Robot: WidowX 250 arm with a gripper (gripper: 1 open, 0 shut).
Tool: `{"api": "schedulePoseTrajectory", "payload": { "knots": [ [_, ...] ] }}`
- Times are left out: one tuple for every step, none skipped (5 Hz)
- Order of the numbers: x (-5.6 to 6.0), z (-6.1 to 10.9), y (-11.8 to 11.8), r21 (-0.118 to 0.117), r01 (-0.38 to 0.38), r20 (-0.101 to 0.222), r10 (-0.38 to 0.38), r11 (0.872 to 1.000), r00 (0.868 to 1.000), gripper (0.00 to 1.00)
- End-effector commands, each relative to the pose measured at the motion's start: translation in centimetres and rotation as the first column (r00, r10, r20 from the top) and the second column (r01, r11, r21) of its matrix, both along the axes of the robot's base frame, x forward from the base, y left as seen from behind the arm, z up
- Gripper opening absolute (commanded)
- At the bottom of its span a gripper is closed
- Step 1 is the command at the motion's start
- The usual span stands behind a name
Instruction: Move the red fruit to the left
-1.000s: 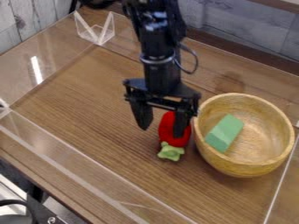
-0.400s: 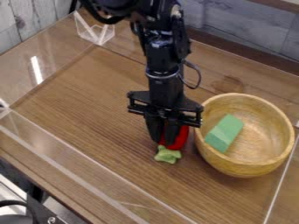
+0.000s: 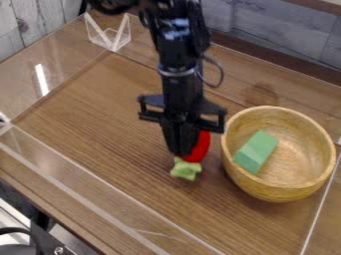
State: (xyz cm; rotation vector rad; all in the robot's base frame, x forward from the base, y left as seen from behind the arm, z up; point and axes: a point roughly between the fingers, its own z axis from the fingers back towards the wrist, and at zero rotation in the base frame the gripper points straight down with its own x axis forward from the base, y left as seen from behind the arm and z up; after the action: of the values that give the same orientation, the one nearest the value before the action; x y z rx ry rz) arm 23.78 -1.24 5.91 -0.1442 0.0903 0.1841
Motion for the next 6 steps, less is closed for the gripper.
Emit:
{"api": "schedulePoseTrajectory", "payload": {
  "knots": [
    [1.4, 3.2, 1.3, -0.014, -0.039, 0.086, 0.04, 0.999, 0.996, 0.0],
    [1.8, 4.4, 2.8, -0.022, -0.066, 0.103, 0.068, 0.998, 0.992, 0.0],
    [1.9, 4.1, 4.0, -0.02, -0.075, 0.109, 0.077, 0.997, 0.991, 0.0],
    [2.0, 3.9, 4.5, -0.018, -0.085, 0.107, 0.086, 0.996, 0.991, 1.0],
    [1.9, 4.1, 4.7, -0.014, -0.092, 0.107, 0.093, 0.996, 0.99, 1.0],
    [1.6, 3.1, 4.5, -0.004, -0.092, 0.099, 0.092, 0.996, 0.991, 1.0]
  ]
}}
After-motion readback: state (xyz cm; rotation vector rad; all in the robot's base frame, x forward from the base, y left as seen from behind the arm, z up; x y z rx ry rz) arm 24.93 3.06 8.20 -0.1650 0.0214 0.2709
